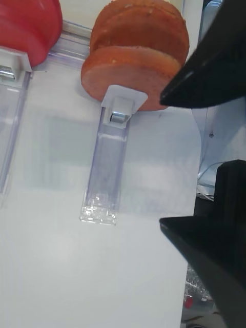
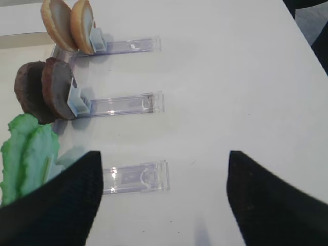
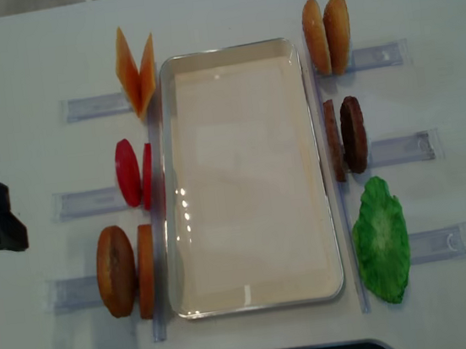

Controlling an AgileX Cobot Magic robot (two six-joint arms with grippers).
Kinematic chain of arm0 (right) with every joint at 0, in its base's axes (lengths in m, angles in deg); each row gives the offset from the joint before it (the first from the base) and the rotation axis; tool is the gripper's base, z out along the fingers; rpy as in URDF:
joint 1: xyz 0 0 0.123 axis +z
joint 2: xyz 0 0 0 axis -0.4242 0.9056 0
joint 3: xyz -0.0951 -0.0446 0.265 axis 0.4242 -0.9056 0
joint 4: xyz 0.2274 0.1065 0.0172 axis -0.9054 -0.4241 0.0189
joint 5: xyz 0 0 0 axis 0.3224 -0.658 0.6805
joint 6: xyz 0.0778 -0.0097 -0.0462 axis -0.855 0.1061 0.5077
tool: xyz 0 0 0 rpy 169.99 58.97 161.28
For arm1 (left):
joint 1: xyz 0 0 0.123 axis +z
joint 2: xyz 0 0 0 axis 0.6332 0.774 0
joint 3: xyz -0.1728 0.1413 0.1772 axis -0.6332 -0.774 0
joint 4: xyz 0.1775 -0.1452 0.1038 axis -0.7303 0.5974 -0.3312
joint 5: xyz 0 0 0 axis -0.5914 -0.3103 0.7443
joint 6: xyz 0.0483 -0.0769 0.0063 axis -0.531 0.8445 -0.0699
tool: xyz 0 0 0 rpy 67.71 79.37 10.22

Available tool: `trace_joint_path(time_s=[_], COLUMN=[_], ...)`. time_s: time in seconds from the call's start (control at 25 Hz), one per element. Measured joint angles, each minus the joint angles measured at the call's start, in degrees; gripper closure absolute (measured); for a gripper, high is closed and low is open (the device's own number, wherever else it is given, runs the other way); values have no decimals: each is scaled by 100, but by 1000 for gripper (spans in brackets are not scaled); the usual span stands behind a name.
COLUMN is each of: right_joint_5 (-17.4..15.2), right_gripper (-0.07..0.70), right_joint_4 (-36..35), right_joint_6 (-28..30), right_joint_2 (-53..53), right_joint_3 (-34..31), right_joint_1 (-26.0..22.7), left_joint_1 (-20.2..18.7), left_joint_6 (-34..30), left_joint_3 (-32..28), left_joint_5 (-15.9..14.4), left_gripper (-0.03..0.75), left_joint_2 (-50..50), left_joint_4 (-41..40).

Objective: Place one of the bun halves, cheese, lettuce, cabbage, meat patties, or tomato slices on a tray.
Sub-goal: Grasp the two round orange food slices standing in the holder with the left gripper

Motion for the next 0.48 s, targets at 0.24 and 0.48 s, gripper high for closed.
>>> trace_joint_path(time_s=[0.24,0.48], right_joint_5=[0,0], right_gripper=[118,118], right_joint_4=[0,0], right_joint_6=[0,0], right_joint_2=[0,0], right_joint_3=[0,0], right_joint_1=[0,0], left_joint_1=[-399,-1526], left_joint_6=[578,1492], left_joint_3=[0,0], left_joint_5=[0,0], left_gripper=[213,213], left_joint_2=[0,84], left_joint_4=[-171,-245])
